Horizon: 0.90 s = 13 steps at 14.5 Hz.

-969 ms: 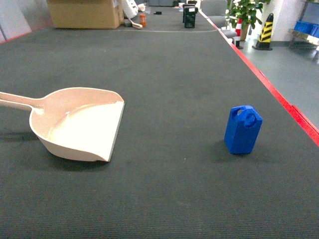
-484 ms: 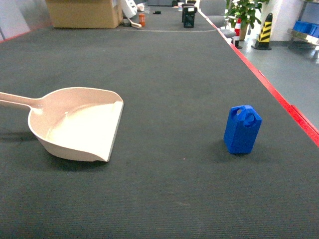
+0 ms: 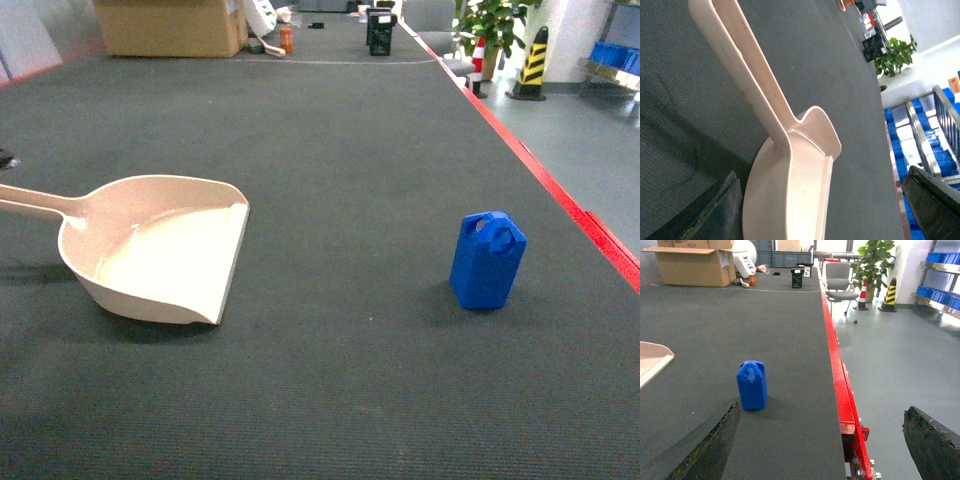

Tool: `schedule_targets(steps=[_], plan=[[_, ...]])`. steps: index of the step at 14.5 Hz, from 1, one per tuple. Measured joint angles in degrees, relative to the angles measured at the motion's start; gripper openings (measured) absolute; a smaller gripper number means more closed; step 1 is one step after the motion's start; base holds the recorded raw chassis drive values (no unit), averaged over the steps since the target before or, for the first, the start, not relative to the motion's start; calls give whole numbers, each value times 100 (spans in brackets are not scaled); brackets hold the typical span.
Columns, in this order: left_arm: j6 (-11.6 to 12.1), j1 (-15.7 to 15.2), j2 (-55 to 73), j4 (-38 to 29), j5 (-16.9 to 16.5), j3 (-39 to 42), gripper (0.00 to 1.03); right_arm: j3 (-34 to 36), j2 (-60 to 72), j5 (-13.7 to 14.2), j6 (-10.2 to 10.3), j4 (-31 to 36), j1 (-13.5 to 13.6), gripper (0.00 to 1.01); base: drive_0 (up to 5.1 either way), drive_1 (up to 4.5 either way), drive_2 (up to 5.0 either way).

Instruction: Place part in tray to right shelf

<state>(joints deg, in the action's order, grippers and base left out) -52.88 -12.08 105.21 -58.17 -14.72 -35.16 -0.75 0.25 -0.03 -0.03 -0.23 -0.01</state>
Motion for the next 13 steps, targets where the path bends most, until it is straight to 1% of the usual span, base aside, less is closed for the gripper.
schedule_targets(steps=[1, 2, 3, 5, 7, 8, 10, 11, 13], plan=[[-74, -2, 621, 236, 61, -662, 98, 0, 0, 0, 0, 0, 0, 98, 0, 0, 0], [-136, -125, 1213, 382, 57, -1405, 98, 0, 0, 0, 0, 0, 0, 98, 0, 0, 0], [-188, -179, 1408, 518, 101, -1692, 98, 0, 0, 0, 0, 0, 0, 98, 0, 0, 0], [-260, -245, 1683, 688, 190, -2107, 98, 0, 0, 0, 0, 0, 0, 98, 0, 0, 0], [-367, -302, 1967, 706, 177, -2476, 98, 0, 0, 0, 0, 0, 0, 98, 0, 0, 0], [-413, -317, 2109, 734, 111, -2660, 98, 0, 0, 0, 0, 0, 0, 98, 0, 0, 0], [-448, -330, 2295, 750, 85, -2870, 98, 0, 0, 0, 0, 0, 0, 98, 0, 0, 0], [-481, -328, 2369, 699, -7, -2942, 98, 0, 0, 0, 0, -2, 0, 98, 0, 0, 0], [-542, -323, 2514, 542, -107, -3067, 80, 0, 0, -2, 0, 0, 0, 98, 0, 0, 0]])
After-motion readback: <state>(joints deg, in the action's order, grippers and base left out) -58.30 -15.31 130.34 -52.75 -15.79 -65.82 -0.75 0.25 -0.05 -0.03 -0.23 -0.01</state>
